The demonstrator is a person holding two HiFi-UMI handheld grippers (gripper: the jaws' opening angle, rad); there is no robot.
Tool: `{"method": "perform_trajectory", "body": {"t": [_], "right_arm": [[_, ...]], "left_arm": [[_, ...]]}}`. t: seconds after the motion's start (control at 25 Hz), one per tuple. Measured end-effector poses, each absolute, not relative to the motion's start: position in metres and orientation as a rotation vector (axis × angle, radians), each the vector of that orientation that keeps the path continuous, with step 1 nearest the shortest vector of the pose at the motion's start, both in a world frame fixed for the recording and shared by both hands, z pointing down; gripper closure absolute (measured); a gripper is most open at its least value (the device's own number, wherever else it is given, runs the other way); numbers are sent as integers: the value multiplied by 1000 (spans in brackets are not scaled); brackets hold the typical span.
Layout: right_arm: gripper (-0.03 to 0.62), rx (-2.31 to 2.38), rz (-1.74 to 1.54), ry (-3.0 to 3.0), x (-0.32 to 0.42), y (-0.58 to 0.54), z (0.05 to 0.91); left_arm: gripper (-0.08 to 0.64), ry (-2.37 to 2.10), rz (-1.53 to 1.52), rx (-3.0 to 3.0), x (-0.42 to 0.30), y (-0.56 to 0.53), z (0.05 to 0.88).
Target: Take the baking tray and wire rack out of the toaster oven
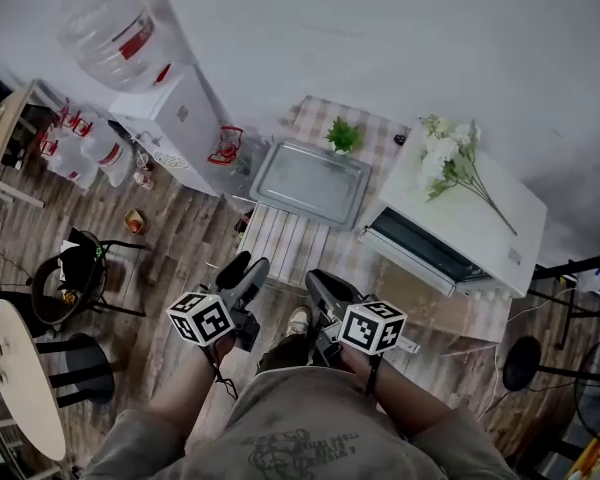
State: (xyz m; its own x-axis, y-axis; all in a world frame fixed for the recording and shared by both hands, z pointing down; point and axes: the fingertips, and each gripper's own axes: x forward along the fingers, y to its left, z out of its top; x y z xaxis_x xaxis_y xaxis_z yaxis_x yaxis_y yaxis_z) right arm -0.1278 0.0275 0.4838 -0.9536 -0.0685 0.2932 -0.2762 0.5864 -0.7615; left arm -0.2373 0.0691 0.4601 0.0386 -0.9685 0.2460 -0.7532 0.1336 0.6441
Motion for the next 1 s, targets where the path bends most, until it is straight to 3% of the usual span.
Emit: {"method": "perform_trajectory", "body": {"t": [0.56,1.0], "right_arm": [[558,700,475,-2906,-34,-52,349],[558,1074,138,-2896,52,-76,251]], "left_arm": [[430,-1819,-27,2281,-154,-14,328],[513,-1810,155,2670,-76,-59,239]]}}
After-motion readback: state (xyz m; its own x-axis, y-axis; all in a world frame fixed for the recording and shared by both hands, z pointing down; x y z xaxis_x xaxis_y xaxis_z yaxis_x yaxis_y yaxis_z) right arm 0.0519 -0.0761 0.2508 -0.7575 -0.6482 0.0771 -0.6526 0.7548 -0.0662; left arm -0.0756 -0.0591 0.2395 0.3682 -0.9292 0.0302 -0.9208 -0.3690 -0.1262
